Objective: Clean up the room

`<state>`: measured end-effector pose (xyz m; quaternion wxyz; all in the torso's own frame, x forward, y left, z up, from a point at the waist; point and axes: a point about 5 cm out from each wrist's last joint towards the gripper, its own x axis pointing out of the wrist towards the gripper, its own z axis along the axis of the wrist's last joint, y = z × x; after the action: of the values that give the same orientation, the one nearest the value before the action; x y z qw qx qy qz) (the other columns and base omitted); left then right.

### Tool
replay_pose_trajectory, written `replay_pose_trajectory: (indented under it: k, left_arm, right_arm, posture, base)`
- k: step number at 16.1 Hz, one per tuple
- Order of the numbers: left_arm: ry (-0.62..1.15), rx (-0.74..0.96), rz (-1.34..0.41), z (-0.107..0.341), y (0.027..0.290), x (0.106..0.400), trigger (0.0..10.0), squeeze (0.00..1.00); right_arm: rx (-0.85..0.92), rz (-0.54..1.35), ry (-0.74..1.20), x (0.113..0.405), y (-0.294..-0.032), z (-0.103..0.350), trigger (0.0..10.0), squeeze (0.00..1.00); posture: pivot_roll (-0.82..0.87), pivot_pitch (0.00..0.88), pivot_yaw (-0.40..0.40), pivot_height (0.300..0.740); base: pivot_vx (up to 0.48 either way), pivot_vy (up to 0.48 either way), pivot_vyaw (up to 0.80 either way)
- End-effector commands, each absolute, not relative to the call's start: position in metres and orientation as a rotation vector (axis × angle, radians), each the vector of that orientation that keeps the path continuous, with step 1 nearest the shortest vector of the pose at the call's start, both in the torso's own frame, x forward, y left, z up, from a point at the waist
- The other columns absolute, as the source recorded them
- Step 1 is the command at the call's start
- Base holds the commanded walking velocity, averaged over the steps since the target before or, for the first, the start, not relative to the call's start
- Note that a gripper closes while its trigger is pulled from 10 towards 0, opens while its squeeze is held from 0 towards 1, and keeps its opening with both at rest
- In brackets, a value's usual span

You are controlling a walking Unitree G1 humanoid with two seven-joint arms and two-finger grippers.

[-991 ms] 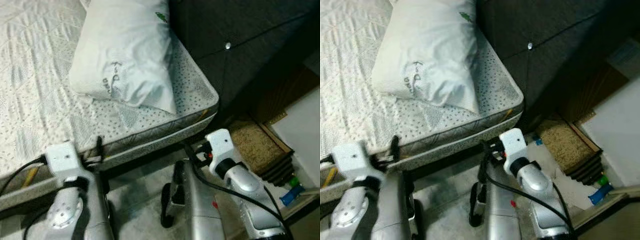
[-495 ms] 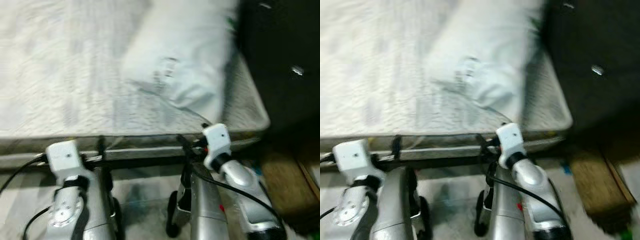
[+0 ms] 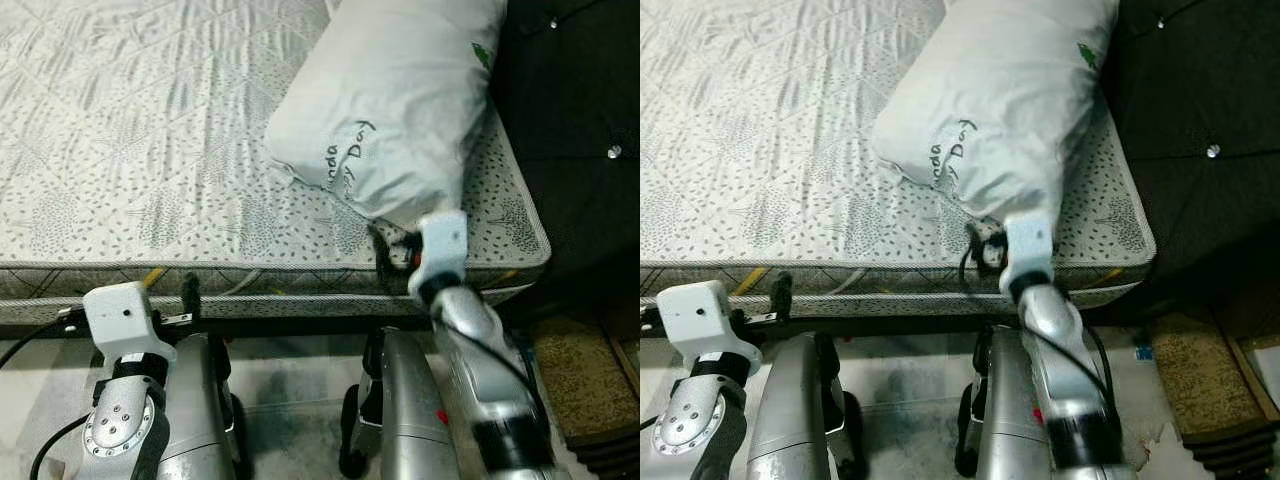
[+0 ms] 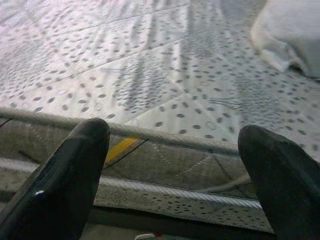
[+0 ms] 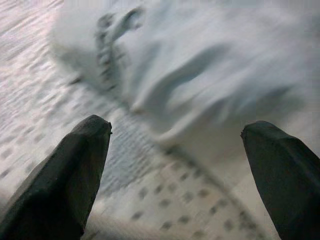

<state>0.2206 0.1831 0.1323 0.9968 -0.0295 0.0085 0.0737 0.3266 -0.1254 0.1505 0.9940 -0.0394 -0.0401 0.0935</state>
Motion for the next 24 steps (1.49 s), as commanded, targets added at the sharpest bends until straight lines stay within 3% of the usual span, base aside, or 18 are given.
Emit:
replay_pose_trajectory:
  k: [1, 8, 15, 20, 21, 24]
  left_arm:
    - [0.043, -0.050, 0.114, 0.131, 0.180, 0.215, 10.0, 0.00]
    - [0.043, -0.015, 0.100, 0.141, 0.183, 0.206, 10.0, 0.00]
    - [0.058, -0.006, 0.112, 0.143, 0.186, 0.202, 10.0, 0.00]
    - [0.065, -0.007, 0.119, 0.143, 0.188, 0.200, 10.0, 0.00]
    - [0.062, -0.009, 0.122, 0.144, 0.188, 0.202, 10.0, 0.00]
    - [0.066, -0.012, 0.118, 0.143, 0.187, 0.204, 10.0, 0.00]
  right_arm:
    - [-0.081, 0.103, -0.072, 0.334, -0.132, 0.146, 10.0, 0.00]
    - [-0.142, -0.144, -0.197, 0.389, -0.124, 0.188, 10.0, 0.00]
    - [-0.341, -0.258, -0.108, 0.393, -0.133, 0.167, 10.0, 0.00]
    - [-0.328, -0.404, -0.013, 0.386, -0.174, 0.148, 10.0, 0.00]
    - [-0.324, -0.484, 0.023, 0.383, -0.196, 0.145, 10.0, 0.00]
    - [-0.300, -0.519, 0.144, 0.376, -0.216, 0.127, 10.0, 0.00]
  posture:
    - [0.08, 0.334, -0.078, 0.550]
    - [0.18, 0.340, -0.069, 0.550]
    - [0.19, 0.341, -0.064, 0.550]
    - [0.19, 0.337, -0.061, 0.550]
    - [0.19, 0.336, -0.057, 0.550]
    - [0.18, 0.335, -0.057, 0.550]
  base:
    - [0.000, 0.000, 0.00]
    - [0.000, 0.000, 0.00]
    - [0.000, 0.000, 0.00]
    - [0.000, 0.000, 0.00]
    - [0.000, 0.000, 0.00]
    - [0.000, 0.000, 0.00]
